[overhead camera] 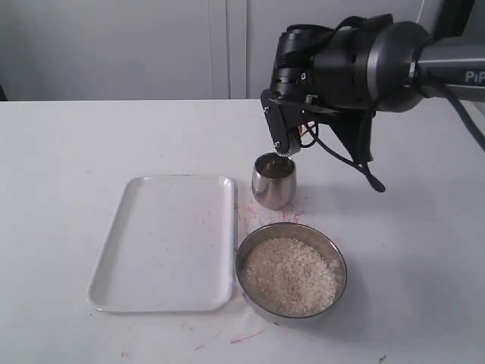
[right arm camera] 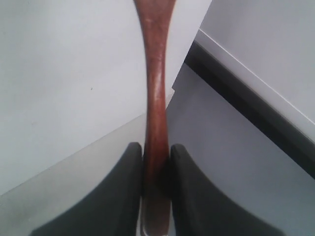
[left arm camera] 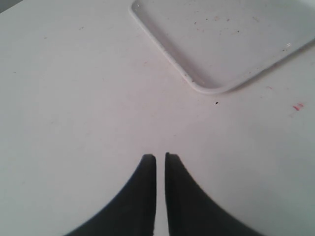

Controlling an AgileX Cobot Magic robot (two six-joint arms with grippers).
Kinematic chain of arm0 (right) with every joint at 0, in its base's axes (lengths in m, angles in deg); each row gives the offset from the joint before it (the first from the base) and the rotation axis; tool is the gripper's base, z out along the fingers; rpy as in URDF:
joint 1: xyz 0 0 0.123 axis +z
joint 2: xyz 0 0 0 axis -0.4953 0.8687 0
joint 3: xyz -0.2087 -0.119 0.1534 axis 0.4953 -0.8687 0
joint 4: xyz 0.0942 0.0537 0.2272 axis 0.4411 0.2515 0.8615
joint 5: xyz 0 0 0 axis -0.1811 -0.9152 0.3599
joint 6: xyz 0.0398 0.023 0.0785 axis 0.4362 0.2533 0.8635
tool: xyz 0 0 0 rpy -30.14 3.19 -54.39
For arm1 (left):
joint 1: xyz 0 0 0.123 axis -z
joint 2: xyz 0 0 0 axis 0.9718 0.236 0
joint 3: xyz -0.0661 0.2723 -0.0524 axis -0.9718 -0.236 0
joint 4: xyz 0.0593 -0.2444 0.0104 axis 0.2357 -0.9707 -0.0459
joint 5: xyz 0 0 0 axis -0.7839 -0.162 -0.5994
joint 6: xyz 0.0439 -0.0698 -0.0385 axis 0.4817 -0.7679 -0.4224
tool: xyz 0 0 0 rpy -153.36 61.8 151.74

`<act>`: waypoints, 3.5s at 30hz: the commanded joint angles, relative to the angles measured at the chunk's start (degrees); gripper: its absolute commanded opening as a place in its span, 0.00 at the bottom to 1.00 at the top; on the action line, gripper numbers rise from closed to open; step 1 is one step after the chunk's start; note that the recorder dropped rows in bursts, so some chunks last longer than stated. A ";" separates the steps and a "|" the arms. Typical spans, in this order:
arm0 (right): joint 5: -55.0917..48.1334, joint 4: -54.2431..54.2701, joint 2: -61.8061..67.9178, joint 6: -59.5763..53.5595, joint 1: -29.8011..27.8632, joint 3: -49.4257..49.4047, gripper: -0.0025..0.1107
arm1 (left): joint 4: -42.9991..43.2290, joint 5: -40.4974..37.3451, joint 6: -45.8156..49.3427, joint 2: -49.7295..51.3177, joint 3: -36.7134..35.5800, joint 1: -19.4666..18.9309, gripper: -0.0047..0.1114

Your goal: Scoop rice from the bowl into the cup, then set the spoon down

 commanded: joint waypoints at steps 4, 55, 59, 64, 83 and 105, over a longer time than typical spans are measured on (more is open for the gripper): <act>0.58 2.86 -0.18 -0.72 -0.19 0.18 0.02 | -0.03 -1.91 -0.33 -0.17 -0.53 0.11 0.16; 2.19 -3.16 -2.66 0.31 -0.08 -0.91 0.02 | -0.03 -1.91 -0.33 -0.17 -0.53 0.11 0.16; 2.39 -0.06 -2.91 -3.84 -0.08 -2.74 0.02 | -0.03 -1.91 -0.33 -0.17 -0.53 0.11 0.16; 2.33 -0.29 -2.91 -3.75 -0.08 -4.26 0.02 | -0.03 -1.91 -0.33 -0.17 -0.53 0.11 0.16; 6.19 -5.30 -2.80 -2.70 -0.08 -4.82 0.02 | -0.03 -1.91 -0.33 -0.17 -0.53 0.11 0.16; 5.12 -0.57 -2.47 -6.66 -0.08 -4.82 0.02 | -0.03 -1.91 -0.33 -0.17 -0.53 0.11 0.16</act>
